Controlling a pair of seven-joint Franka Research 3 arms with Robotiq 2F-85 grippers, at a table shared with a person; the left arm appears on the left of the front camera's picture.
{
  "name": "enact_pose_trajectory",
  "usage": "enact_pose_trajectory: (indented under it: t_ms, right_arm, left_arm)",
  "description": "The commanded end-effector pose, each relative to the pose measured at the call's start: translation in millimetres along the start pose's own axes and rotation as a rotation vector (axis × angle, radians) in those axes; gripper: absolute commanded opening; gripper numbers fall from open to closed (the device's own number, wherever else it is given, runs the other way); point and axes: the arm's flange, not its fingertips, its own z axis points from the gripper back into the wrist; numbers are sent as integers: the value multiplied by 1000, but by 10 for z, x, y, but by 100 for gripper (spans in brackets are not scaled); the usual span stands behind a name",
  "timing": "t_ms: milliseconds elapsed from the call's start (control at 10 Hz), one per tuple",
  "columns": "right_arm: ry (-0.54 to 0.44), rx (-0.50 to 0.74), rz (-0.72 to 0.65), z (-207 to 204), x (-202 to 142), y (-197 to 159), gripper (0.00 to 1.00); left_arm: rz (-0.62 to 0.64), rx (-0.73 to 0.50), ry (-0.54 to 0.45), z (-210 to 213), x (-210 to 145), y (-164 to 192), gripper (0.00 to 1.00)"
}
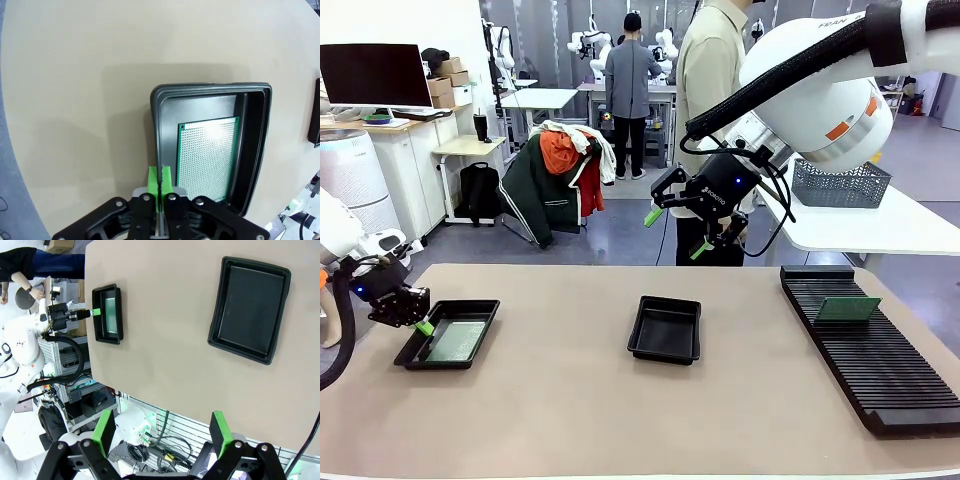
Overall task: Inspect and transfer BCBs to ESD trays.
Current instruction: Pick up the ESD tray and place it on the left side of the table.
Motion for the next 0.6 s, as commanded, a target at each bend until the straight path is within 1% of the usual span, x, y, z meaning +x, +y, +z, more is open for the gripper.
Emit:
enact_pose_trajectory:
  t_ms: [0, 100, 200, 300, 400, 500]
  right_arm:
    - [-2, -7, 0, -14, 20, -2, 100]
    - [-2, -7, 0, -14, 20, -2, 100]
    - [-2, -7, 0, -14, 20, -2, 100]
    - [-2, -7, 0, -14, 20, -2, 100]
    - [-2, -7, 0, -14, 20, -2, 100]
    - [-2, -7, 0, -14, 20, -2, 100]
  left_arm:
    - [0, -2, -1, 17, 8, 11, 3]
    - [0, 0, 0, 0, 0, 0, 6]
    - [9, 22, 10, 14, 3, -42, 20]
    - [15, 33, 15, 33, 7, -75, 23]
    - [20, 41, 15, 61, 13, -101, 37]
    - [22, 50, 14, 105, 3, -148, 41]
